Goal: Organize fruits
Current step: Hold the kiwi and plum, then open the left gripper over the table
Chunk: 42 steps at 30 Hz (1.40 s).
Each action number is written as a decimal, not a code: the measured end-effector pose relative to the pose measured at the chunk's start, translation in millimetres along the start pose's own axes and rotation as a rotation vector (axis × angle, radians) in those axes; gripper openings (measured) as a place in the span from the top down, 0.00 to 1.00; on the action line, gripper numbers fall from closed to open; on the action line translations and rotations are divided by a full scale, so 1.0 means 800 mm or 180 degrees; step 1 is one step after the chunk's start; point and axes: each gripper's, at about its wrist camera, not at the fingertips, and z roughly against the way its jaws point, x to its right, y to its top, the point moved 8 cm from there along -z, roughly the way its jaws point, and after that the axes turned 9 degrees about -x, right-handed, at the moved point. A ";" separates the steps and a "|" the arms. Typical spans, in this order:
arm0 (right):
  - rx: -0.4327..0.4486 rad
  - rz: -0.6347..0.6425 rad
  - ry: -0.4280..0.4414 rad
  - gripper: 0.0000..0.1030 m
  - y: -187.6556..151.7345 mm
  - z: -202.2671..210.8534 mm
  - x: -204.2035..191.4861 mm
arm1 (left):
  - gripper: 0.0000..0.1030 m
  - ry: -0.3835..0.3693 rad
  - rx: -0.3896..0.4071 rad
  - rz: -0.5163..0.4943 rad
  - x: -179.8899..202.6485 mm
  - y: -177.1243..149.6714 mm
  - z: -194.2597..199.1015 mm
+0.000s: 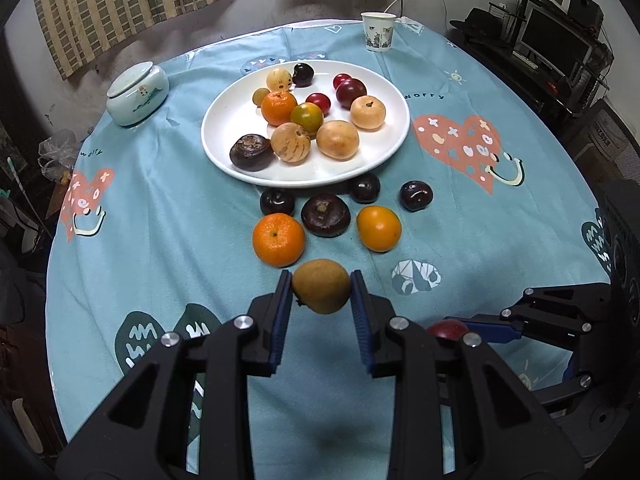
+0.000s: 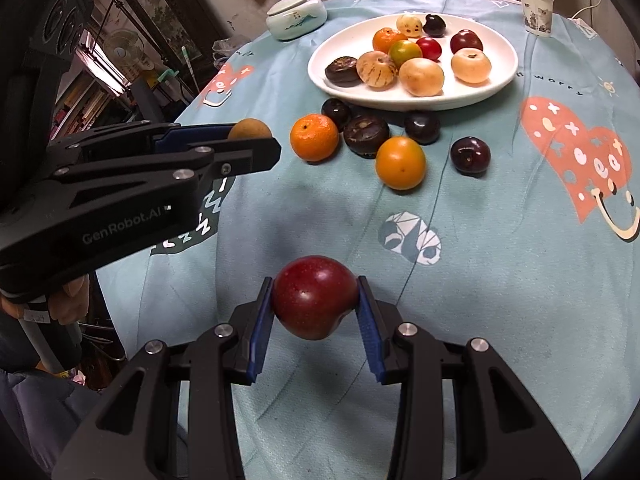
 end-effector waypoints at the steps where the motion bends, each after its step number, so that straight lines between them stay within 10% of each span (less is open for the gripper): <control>1: 0.0001 0.0005 -0.0001 0.61 0.000 0.000 0.000 | 0.71 -0.0004 -0.0001 -0.0007 0.000 0.001 0.000; 27: -0.0067 -0.0069 0.0108 0.61 0.027 -0.010 0.025 | 0.71 -0.0065 -0.0122 0.0187 -0.038 0.025 -0.031; 42: -0.0141 -0.0099 0.0168 0.61 -0.003 -0.013 0.008 | 0.71 -0.0266 -0.0274 0.0424 -0.073 -0.050 -0.026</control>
